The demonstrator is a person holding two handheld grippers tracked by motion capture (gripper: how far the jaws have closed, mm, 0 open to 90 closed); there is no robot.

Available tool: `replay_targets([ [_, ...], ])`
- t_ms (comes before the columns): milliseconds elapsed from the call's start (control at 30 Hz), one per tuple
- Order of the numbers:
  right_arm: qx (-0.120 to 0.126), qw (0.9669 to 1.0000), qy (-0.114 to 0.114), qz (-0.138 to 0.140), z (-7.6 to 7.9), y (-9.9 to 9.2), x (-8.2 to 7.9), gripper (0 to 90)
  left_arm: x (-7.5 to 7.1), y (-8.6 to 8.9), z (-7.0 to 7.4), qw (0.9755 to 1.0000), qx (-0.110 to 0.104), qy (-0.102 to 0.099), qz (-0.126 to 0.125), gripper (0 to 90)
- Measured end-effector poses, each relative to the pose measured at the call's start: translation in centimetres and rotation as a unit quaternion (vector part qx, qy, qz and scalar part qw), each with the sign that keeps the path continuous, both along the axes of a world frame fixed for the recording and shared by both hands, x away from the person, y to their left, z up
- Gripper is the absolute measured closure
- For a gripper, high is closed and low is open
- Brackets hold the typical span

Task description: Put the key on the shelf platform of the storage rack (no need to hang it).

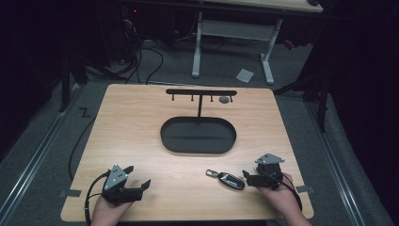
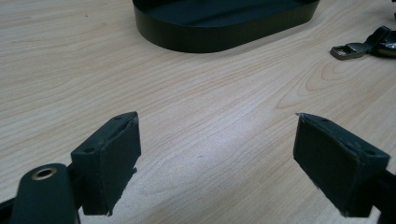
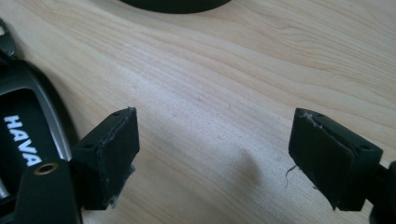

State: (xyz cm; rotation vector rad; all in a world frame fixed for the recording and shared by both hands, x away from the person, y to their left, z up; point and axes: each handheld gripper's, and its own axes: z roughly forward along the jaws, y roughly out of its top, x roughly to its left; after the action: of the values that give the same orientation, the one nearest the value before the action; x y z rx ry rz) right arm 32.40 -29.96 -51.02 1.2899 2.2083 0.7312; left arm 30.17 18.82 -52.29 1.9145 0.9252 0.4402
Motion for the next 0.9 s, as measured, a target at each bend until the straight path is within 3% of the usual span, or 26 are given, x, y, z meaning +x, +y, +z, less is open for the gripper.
replay_targets([
  [167, -0.03, 0.9988, 0.029, 0.026, 0.6, 0.4, 0.0, 16.7, 0.0, -0.1, 0.0, 1.0, 0.003, 0.0, -0.003, 15.7],
  [333, -0.065, 0.9946, 0.06, 0.054, 1.3, 0.8, -0.1, 16.8, 0.0, -0.1, 0.0, 1.0, -0.001, -0.001, -0.003, 15.7],
  [600, -0.087, 0.9889, 0.098, 0.07, 2.6, 1.0, 0.0, 16.8, 0.0, -0.1, 0.0, 1.0, -0.001, 0.0, -0.005, 15.7],
  [833, -0.113, 0.9791, 0.143, 0.09, 3.0, 1.4, 0.3, 16.7, 0.0, -0.1, 0.0, 1.0, 0.002, 0.0, -0.007, 15.8],
  [900, -0.123, 0.9748, 0.158, 0.098, 3.1, 1.6, 0.4, 16.8, 0.0, -0.1, 0.0, 1.0, 0.003, 0.001, -0.008, 15.8],
])
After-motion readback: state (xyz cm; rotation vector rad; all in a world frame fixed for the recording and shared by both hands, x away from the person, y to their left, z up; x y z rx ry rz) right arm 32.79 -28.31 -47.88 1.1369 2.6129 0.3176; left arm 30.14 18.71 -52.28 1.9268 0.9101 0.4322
